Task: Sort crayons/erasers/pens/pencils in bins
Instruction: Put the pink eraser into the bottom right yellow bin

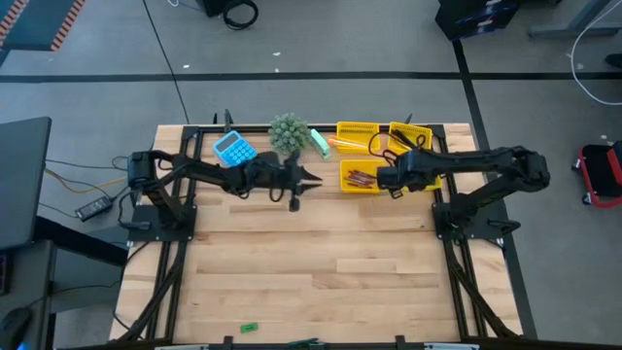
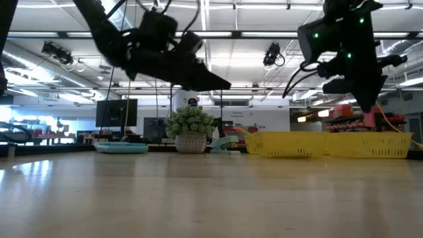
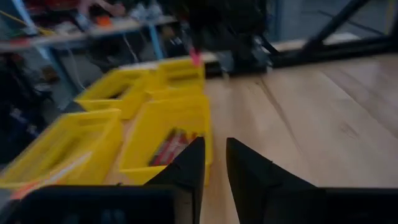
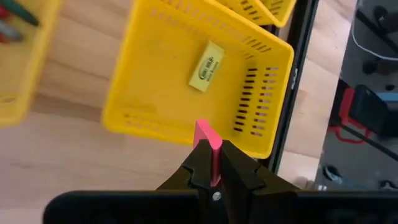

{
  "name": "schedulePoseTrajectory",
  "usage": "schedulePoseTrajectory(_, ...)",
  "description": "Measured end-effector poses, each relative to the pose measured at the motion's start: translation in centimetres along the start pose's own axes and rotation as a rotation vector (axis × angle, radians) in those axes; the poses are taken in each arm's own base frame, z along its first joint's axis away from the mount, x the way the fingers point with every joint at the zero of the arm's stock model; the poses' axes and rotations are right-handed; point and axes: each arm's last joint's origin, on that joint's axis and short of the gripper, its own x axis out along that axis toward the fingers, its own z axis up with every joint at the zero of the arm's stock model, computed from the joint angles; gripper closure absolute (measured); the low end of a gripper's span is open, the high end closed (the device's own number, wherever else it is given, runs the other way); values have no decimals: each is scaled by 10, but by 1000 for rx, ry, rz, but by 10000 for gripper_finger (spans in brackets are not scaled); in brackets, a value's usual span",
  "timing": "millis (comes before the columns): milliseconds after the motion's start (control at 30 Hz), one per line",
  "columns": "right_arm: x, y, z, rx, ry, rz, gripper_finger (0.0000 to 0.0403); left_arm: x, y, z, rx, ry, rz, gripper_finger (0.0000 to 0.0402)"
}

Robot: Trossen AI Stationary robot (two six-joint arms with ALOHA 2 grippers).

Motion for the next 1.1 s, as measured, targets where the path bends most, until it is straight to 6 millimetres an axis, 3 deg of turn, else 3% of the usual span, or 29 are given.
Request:
schedulePoseTrajectory(233,32,-3,17,32,12,28,375,-25,3,-23,-13,-92,58,335)
schedulePoseTrajectory(467,60,-18,27,76,76,-9,375,-32,-2,-34,-17,-71,53,337)
schedulePoseTrajectory(1100,70,-23,37,151,63,1,374,-49,-10,-55,-23,-29,61,345)
